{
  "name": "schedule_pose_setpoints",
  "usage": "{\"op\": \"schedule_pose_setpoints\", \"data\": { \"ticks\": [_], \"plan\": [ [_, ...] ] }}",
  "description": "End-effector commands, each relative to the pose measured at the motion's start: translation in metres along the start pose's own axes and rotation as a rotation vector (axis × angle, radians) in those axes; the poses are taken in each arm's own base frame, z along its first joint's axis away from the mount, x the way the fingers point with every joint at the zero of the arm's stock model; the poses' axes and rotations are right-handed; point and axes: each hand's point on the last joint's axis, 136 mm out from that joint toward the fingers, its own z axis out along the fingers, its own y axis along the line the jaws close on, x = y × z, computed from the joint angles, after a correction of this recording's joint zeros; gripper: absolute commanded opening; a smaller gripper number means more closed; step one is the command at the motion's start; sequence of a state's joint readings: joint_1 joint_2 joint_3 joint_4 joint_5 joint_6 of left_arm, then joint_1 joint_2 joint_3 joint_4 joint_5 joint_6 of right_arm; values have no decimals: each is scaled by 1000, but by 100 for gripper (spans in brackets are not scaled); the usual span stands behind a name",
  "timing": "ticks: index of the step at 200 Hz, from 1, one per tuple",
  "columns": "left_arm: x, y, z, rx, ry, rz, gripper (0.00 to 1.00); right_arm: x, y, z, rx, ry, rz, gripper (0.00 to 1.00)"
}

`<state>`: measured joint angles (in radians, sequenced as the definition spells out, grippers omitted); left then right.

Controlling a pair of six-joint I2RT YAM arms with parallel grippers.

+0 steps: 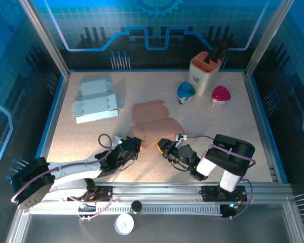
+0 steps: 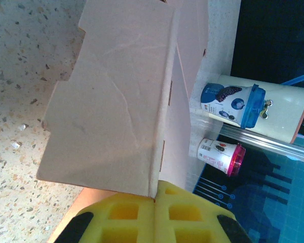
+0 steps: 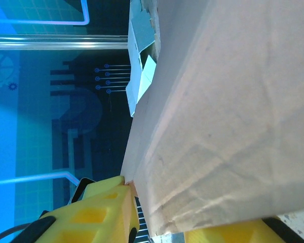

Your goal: Fold the paper box

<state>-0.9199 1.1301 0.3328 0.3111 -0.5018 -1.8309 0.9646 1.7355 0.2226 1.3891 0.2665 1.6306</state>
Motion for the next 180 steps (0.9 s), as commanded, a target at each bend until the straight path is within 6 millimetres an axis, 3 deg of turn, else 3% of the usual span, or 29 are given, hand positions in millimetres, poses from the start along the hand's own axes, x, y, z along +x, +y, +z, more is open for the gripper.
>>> {"op": "schedule_pose_setpoints", "data": {
  "ticks": [1,61,106,116,131,139,161,180],
  "plan": [
    [-4,0,-2,4,-18,5,0,-16,10,0,-36,-67,-18,30],
    [-3,0,-2,-1,-11,9,0,-21,14,3,-48,-74,-11,20],
    [-1,-3,-3,0,-4,19,0,-22,22,3,-68,-78,-20,0],
    [1,-8,-4,11,3,40,18,-23,28,2,-84,-77,-30,0],
    [3,-19,-12,20,13,94,57,-25,39,0,-96,-73,-43,0],
    [4,-25,-18,16,14,132,69,-25,46,-1,-94,-63,-56,0],
    [1,-52,-44,39,-11,252,84,-25,72,-9,-57,-45,-168,0],
    [-3,-75,-68,89,-22,330,92,-31,110,-27,11,-61,-322,0]
  ]
}}
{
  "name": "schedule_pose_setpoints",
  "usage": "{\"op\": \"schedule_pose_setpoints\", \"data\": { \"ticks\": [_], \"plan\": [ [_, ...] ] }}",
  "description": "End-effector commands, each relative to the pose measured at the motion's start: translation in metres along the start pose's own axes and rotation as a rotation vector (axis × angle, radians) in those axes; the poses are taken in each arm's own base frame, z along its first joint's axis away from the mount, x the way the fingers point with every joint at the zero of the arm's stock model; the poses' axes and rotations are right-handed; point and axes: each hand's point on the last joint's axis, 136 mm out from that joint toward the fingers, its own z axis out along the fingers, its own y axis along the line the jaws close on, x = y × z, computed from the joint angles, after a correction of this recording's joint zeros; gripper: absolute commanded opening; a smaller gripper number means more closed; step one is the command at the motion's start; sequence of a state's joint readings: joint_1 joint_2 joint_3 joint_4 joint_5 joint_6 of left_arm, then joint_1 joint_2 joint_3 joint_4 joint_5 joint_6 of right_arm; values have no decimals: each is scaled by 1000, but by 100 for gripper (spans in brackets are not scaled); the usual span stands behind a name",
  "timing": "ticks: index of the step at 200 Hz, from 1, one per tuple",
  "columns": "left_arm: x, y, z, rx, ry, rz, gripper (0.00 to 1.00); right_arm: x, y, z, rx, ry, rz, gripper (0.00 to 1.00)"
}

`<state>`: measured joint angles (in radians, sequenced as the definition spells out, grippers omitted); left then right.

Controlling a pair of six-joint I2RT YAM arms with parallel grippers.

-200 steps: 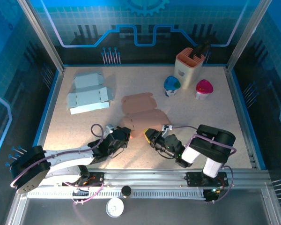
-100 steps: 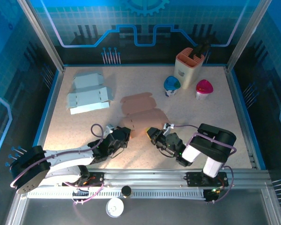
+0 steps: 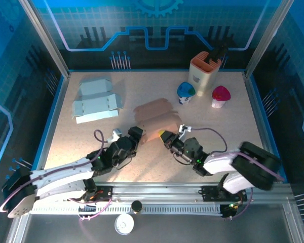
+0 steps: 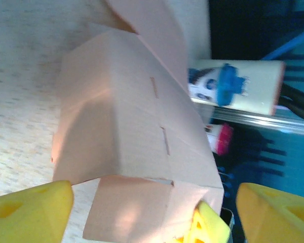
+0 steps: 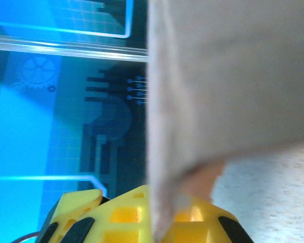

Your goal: Fold the paper box

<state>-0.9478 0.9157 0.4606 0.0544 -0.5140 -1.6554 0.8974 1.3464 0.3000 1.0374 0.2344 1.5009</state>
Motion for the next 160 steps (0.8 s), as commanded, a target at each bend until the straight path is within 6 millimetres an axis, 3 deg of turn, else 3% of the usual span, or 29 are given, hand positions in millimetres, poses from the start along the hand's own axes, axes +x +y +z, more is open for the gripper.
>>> {"op": "schedule_pose_setpoints", "data": {
  "ticks": [1,17,44,70,89,126,160],
  "plan": [
    [-14,-21,-28,7,-49,183,93,-12,31,-12,116,-2,-230,0],
    [-19,-41,-44,57,-50,231,99,-27,67,-24,133,-24,-321,0],
    [-21,-79,-67,152,-43,314,99,-49,107,-37,194,-6,-364,0],
    [-31,-95,-82,105,-79,434,95,-57,142,-52,241,-7,-349,0],
    [-30,-99,-83,75,-79,513,91,-59,143,-61,287,-13,-256,0],
    [-31,-88,-75,-44,-75,633,83,-61,101,-63,386,-73,-42,0],
    [-35,-77,-69,-110,-71,665,80,-67,88,-56,443,-109,37,0]
  ]
}}
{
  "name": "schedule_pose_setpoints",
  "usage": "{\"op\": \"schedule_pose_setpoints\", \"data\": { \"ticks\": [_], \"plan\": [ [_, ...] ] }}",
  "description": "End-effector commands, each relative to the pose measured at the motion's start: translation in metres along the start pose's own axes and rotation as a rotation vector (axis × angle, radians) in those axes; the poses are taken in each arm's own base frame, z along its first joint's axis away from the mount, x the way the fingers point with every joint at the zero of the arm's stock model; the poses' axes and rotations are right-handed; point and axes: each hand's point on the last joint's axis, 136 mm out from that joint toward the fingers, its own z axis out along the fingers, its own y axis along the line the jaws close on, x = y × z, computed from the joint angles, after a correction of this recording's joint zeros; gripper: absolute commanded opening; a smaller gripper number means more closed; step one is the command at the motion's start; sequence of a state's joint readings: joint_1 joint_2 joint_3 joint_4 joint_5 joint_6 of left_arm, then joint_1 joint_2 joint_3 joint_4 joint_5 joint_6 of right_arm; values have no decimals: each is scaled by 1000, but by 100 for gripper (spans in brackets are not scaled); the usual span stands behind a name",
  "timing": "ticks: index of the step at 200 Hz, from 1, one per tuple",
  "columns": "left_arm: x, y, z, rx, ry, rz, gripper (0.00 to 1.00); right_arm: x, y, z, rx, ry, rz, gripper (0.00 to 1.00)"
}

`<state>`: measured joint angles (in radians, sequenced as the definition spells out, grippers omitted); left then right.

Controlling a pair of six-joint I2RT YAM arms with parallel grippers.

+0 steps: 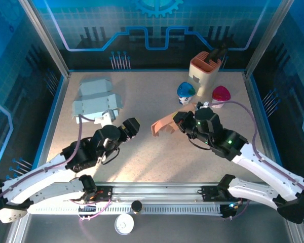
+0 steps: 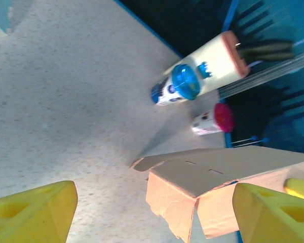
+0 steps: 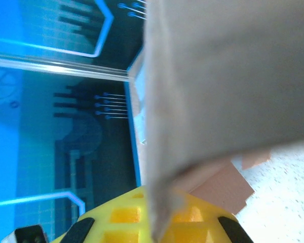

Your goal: Fold the paper box

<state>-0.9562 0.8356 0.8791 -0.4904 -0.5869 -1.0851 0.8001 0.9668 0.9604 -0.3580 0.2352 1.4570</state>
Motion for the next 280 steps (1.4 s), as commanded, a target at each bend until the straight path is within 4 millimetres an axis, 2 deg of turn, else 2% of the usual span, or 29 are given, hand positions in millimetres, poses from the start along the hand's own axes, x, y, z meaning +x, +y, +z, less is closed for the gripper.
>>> {"op": "schedule_pose_setpoints", "data": {
  "ticks": [1,44,71,88,136,153,176,191,217,236,280],
  "plan": [
    [-5,12,-3,-59,8,71,80,-12,-18,4,83,-52,114,0],
    [-6,24,1,-86,19,59,80,-26,-18,13,133,-64,177,0],
    [-5,29,1,-97,16,70,80,-35,-6,0,111,-98,129,0],
    [-5,31,2,-103,13,86,80,-36,-7,-13,112,-119,106,0],
    [-3,22,8,-39,14,166,80,-32,-28,-58,238,-109,92,0],
    [1,12,10,16,30,196,81,-28,-28,-70,251,-89,112,0],
    [12,-7,12,137,65,290,82,-28,-20,-73,249,-82,130,0],
    [21,-19,11,230,99,380,82,-32,-17,-64,268,-80,136,0],
    [38,-28,5,357,141,516,82,-32,-20,-24,293,-7,175,0],
    [49,-27,2,419,156,579,82,-32,-30,6,308,42,206,0],
    [60,-15,9,401,189,608,83,-38,-49,50,302,70,239,0]
  ]
}}
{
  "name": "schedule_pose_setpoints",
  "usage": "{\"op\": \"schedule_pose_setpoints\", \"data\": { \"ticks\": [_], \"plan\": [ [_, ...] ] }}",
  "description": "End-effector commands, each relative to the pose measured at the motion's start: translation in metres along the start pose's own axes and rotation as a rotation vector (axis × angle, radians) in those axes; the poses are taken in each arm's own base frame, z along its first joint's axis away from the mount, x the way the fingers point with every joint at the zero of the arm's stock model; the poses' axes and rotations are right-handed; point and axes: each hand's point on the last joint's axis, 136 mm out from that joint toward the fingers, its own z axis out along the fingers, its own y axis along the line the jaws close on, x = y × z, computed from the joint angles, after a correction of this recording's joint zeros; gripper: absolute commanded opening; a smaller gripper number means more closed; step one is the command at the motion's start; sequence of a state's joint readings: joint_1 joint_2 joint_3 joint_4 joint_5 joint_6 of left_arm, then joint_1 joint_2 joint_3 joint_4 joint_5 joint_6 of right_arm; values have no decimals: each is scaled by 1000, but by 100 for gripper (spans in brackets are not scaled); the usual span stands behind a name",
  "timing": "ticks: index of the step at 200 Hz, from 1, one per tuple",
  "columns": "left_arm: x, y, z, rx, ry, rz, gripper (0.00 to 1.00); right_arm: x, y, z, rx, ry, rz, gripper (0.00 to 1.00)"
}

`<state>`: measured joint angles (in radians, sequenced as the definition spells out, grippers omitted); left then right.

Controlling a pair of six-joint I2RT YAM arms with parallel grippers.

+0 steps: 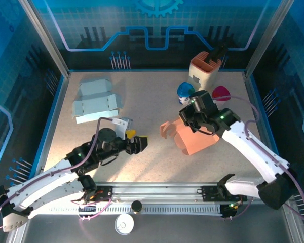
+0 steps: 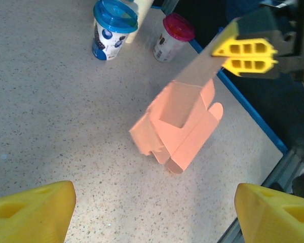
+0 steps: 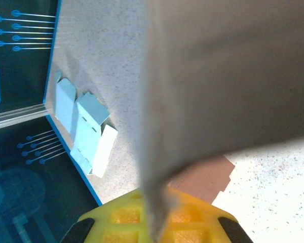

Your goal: Fold the paper box

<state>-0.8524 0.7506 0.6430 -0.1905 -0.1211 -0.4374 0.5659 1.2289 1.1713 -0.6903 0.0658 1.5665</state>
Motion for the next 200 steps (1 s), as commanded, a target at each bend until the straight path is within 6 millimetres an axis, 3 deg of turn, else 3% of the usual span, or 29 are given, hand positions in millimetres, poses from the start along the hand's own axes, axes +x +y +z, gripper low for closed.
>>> {"op": "schedule_pose_setpoints", "data": {
  "ticks": [1,47,96,125,128,137,200],
  "plan": [
    [-1,-6,1,44,-8,58,83,1,15,14,-81,54,0,0],
    [4,23,5,-99,-11,-2,81,1,11,43,-102,97,29,0],
    [15,31,13,-106,4,-35,79,-1,7,81,-199,144,39,0],
    [24,31,26,-36,8,-48,69,0,14,85,-249,173,-16,0],
    [25,31,27,-30,5,-42,69,2,5,89,-231,180,-17,0],
    [29,29,30,2,-8,-13,68,3,2,91,-237,187,-28,0],
    [52,46,47,-2,1,74,79,-5,-20,108,-274,226,-21,0]
  ]
}}
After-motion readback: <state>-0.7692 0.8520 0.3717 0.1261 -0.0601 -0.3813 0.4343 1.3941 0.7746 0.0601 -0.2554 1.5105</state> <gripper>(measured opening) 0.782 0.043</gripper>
